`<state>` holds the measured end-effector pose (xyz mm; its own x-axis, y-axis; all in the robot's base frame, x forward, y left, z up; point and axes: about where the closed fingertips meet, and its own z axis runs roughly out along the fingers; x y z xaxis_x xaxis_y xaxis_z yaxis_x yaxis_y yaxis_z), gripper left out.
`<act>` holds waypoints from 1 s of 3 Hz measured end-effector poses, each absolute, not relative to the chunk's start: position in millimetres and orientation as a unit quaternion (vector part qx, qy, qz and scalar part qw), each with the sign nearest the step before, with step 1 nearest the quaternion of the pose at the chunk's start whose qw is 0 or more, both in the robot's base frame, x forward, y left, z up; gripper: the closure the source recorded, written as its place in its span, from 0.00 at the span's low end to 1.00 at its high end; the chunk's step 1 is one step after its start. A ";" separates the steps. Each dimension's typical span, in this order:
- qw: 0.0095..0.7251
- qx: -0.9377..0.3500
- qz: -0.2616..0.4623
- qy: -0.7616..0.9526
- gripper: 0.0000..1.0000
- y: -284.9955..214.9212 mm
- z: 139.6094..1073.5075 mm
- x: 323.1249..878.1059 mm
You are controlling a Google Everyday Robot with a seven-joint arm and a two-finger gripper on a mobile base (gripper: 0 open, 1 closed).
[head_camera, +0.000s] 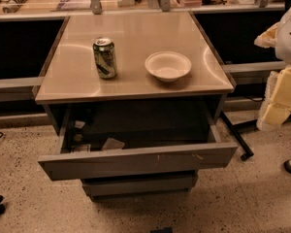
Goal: Close top drawer
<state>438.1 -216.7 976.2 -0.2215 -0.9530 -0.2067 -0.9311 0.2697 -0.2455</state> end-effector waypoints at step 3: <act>0.167 -0.601 0.023 0.782 0.40 -197.1 916.9 411.2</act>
Offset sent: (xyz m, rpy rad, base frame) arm -0.0260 0.0153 -0.0635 0.0977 0.0979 0.0092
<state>411.2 -197.1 916.9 -0.2230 -0.9312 -0.2882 -0.9466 0.2775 -0.1643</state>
